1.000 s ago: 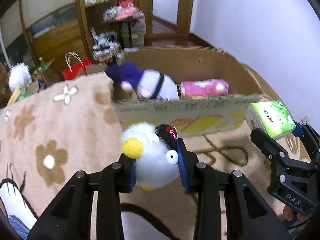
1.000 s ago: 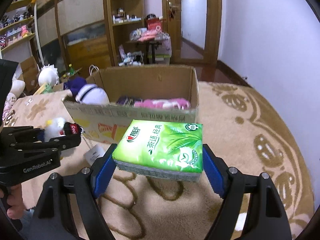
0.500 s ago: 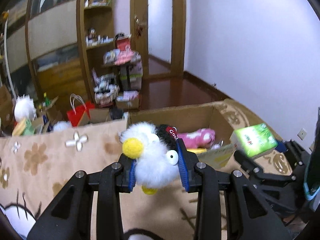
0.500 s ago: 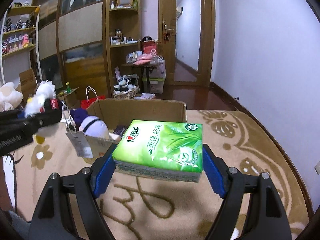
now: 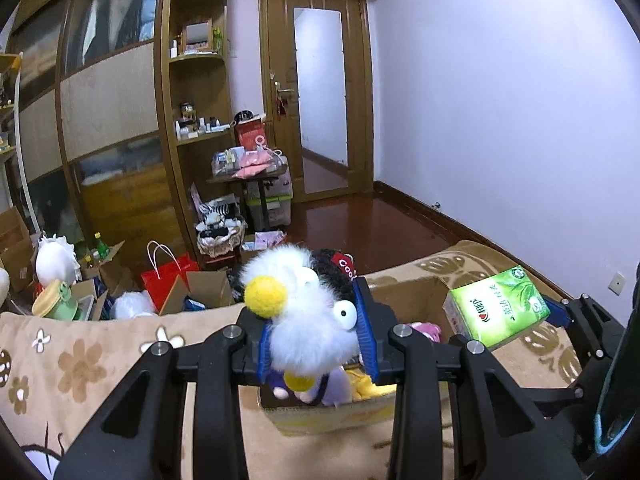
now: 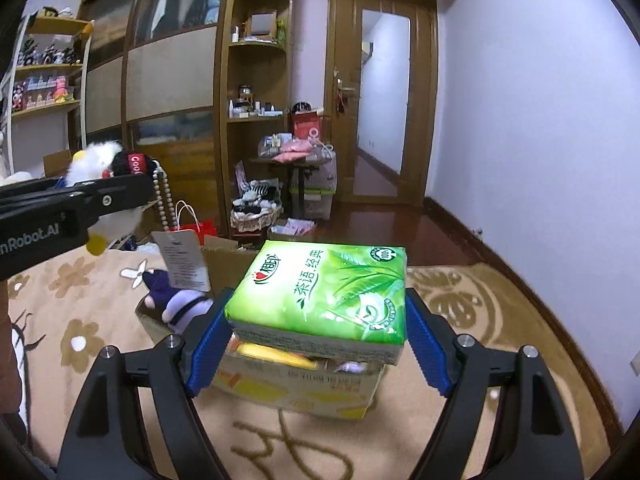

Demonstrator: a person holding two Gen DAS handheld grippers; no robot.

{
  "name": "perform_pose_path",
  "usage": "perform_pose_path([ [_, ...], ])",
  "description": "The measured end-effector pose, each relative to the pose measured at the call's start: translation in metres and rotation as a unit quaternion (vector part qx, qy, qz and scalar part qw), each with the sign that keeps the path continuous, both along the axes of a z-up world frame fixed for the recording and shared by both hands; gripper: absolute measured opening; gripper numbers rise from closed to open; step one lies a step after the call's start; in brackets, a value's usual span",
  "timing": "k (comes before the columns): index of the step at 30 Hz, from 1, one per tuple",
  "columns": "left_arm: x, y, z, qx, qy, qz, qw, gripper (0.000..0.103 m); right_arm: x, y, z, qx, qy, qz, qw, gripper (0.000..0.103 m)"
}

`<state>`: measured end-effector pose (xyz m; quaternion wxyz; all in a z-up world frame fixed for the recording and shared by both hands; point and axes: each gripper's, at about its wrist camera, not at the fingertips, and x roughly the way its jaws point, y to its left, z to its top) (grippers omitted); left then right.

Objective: Organize soft objects
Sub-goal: 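Lift the white chick with the left tool while the right tool carries the green tissue pack over the box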

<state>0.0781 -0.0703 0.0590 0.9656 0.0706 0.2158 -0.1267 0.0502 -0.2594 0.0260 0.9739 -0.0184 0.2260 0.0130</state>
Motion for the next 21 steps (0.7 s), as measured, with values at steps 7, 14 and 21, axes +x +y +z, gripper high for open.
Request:
perform_pose_path([
  [7,0.021,0.004,-0.005,-0.012,0.004,0.005,0.9999,0.033,0.017,0.0,0.003,-0.012,-0.006,0.005,1.0,0.085],
  [14,0.037,0.0,-0.014,-0.014,0.017,0.001,0.9998,0.034,0.025,-0.004,0.0,-0.018,-0.006,0.013,1.0,0.085],
  [21,0.05,-0.003,-0.032,-0.012,0.041,-0.001,0.9991,0.034,0.036,-0.005,-0.005,-0.016,0.002,0.012,1.0,0.085],
])
